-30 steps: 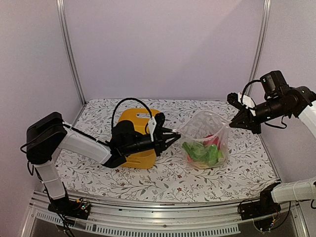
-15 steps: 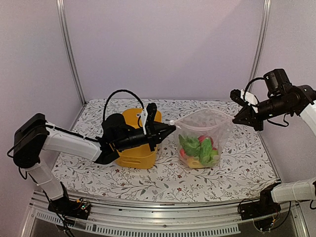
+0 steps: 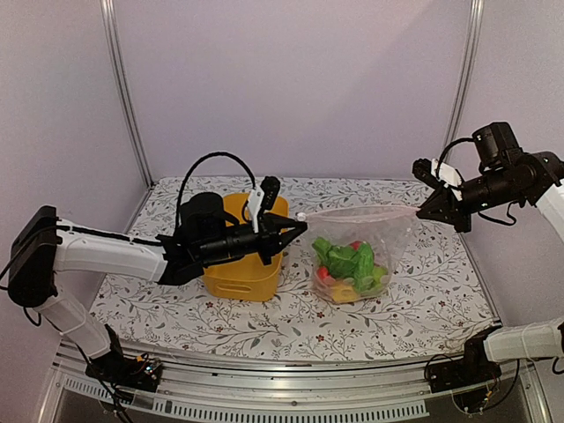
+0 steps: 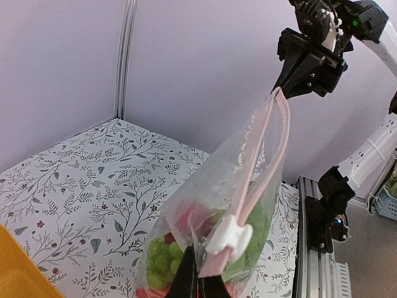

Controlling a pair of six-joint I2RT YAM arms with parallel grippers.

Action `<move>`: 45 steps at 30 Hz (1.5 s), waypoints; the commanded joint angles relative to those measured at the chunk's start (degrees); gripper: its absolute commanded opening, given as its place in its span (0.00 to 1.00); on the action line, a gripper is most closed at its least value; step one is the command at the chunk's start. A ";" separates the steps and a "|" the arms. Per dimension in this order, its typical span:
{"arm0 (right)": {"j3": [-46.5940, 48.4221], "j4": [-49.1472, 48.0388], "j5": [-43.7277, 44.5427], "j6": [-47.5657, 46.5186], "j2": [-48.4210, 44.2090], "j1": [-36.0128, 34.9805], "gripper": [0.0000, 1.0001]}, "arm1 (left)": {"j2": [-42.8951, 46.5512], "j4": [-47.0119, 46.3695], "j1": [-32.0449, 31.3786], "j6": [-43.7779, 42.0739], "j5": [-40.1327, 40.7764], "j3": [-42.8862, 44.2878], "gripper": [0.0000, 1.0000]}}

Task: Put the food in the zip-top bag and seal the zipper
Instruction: Pass from the right arm to the left

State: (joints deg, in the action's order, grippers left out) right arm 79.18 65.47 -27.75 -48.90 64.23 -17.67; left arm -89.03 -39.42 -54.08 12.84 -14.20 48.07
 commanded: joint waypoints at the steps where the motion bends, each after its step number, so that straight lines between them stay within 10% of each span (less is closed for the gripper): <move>1: -1.07 -1.35 -0.48 -0.81 -0.70 1.14 0.05 | 3.16 7.04 -0.07 2.59 3.97 1.98 0.00; 6: -0.87 -1.67 -1.24 -1.31 -0.17 1.72 0.07 | 4.74 12.94 -1.20 2.69 7.58 5.45 0.00; 11: 3.15 0.22 -5.05 -0.65 0.34 1.68 0.38 | 3.55 18.68 -2.23 3.39 7.82 10.02 0.00; 17: 8.88 1.21 -12.84 1.19 1.18 0.84 0.47 | 1.94 22.91 -3.90 3.64 8.41 14.28 0.00; 45: 26.12 -5.32 -5.05 8.93 23.69 -27.42 0.42 | 1.70 34.67 -10.75 -0.23 13.82 23.50 0.00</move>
State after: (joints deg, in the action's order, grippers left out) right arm 103.94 60.38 -35.27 -40.86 87.11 -43.75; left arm -88.62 -4.71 -63.66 14.35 -1.23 70.85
